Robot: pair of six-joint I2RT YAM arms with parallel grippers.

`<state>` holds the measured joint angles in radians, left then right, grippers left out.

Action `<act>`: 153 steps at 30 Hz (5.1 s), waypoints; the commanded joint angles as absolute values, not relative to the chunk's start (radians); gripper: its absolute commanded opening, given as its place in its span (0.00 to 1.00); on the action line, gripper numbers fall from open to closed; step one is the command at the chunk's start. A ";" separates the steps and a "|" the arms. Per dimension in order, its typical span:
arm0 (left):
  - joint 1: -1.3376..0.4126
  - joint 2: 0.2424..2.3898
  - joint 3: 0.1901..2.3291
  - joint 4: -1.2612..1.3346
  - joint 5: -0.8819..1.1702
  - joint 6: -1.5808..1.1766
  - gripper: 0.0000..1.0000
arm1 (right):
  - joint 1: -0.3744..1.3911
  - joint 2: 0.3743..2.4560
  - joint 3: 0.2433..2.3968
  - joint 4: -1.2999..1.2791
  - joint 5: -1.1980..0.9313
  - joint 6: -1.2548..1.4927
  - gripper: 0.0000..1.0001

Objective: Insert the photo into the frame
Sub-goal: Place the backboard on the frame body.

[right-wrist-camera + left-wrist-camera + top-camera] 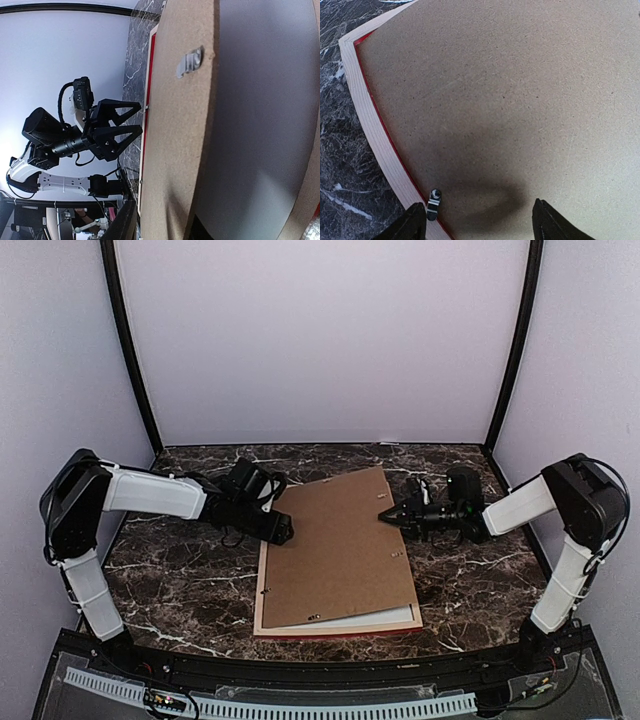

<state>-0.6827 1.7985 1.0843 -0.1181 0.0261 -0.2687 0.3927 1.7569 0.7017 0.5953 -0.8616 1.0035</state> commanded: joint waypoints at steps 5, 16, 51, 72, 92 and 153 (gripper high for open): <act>-0.678 1.845 1.139 -0.174 -0.024 -0.236 0.75 | 0.394 1.770 0.741 0.631 -0.869 0.986 0.27; -0.677 1.843 1.122 -0.199 0.046 -0.285 0.75 | 0.394 1.776 0.736 0.646 -0.868 0.992 0.27; -0.694 1.552 0.927 -0.173 0.229 -0.407 0.76 | 0.394 1.782 0.735 0.648 -0.865 0.991 0.27; -0.875 1.403 0.688 -0.144 0.187 -0.564 0.82 | 0.394 1.779 0.735 0.643 -0.862 0.994 0.27; -0.904 1.462 0.696 -0.117 0.209 -0.572 0.82 | 0.394 1.779 0.721 0.646 -0.863 0.989 0.27; -0.757 1.605 0.921 -0.212 -0.003 -0.513 0.86 | 0.442 1.825 0.823 0.356 -0.721 0.799 0.35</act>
<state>-0.7628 1.5673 0.8848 -0.2512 -0.0193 -0.5259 0.4217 1.8160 0.7959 0.3199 -0.7273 0.8143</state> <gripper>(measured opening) 0.863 0.348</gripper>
